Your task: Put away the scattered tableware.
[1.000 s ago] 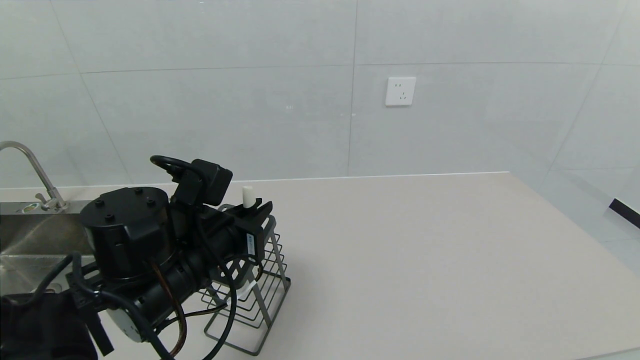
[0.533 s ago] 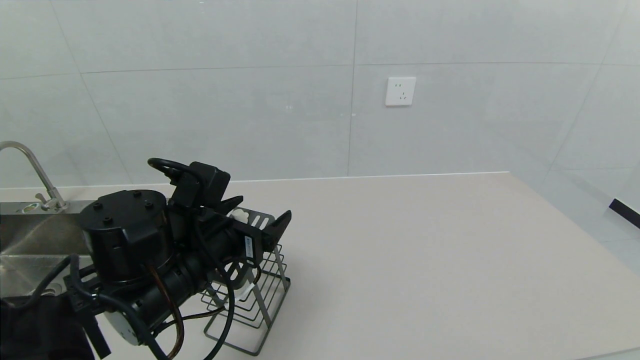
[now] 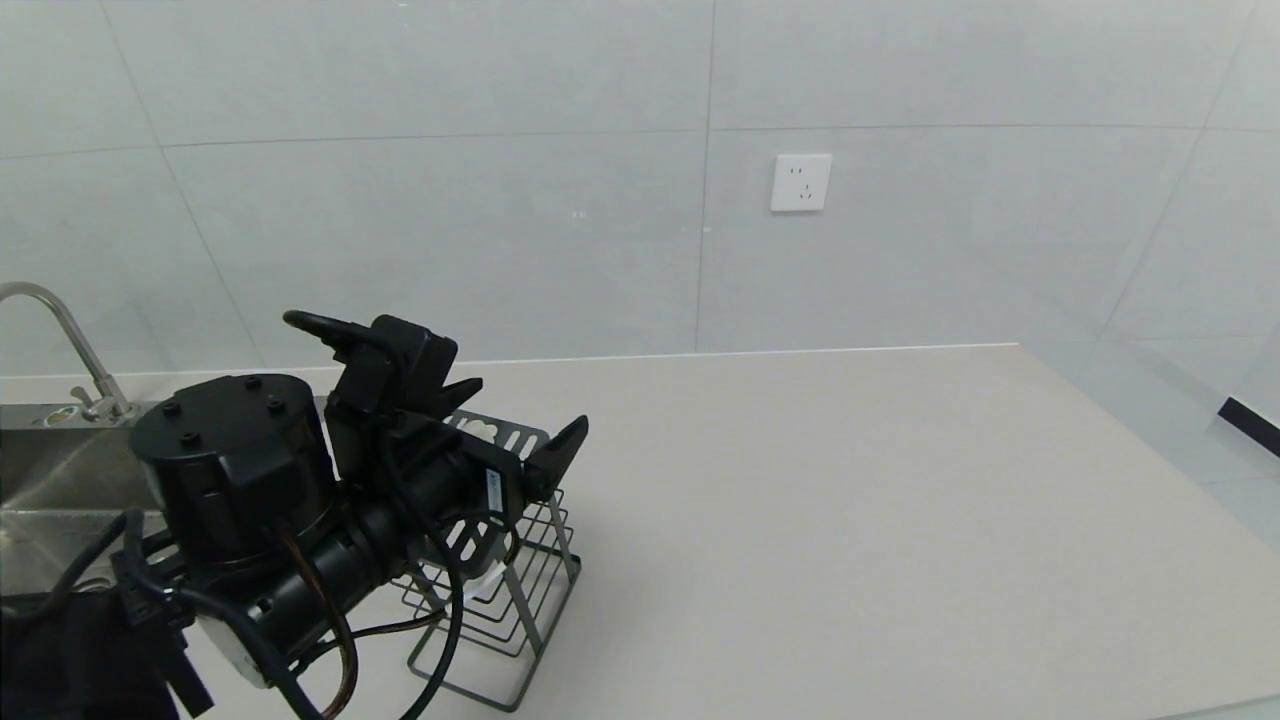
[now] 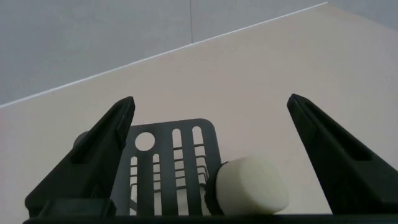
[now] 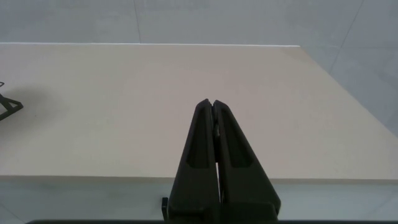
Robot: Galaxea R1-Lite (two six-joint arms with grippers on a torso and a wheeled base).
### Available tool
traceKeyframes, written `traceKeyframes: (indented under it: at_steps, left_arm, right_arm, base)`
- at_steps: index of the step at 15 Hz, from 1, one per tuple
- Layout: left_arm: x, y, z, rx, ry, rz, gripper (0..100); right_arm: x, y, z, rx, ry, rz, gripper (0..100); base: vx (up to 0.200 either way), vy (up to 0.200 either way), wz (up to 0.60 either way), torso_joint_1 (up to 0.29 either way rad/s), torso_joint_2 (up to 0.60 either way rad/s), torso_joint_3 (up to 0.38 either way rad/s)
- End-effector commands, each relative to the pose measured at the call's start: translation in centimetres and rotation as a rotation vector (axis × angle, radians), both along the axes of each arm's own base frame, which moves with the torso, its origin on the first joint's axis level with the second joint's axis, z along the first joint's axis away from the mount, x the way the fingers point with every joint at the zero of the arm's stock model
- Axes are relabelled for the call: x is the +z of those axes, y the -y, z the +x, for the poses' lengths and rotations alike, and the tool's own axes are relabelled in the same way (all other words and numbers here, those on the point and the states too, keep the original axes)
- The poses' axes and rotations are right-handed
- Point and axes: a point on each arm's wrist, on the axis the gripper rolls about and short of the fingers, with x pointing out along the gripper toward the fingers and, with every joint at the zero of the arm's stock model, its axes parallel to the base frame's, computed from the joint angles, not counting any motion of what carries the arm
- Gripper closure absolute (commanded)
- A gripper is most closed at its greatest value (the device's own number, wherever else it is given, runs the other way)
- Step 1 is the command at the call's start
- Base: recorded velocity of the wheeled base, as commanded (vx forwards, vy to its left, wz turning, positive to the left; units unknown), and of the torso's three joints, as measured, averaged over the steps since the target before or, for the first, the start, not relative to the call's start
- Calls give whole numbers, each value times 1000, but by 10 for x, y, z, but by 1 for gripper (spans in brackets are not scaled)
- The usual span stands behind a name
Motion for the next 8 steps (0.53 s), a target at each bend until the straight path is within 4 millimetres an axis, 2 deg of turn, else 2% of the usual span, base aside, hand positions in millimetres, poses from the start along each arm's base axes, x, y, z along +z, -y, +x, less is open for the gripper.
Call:
traceKeyframes:
  at_steps: [1, 3, 6, 8]
  left_arm:
    - [7, -4, -1, -45, 40, 13, 0]
    - [19, -20, 6, -122, 153, 87, 0]
    - [21, -46, 28, -296, 316, 157, 0]
    - [26, -51, 29, -409, 382, 138, 0]
  right_arm:
    - [0, 0, 0, 1, -1, 0, 100]
    - [0, 0, 0, -3, -1, 3, 100]
    - [0, 0, 0, -11, -3, 6, 100]
    - [0, 1, 0, -25, -3, 7, 100]
  base:
    - [0, 0, 0, 0, 0, 0]
    - [0, 0, 0, 0, 0, 0]
    - [0, 0, 0, 0, 0, 0]
    - [0, 0, 0, 0, 0, 0]
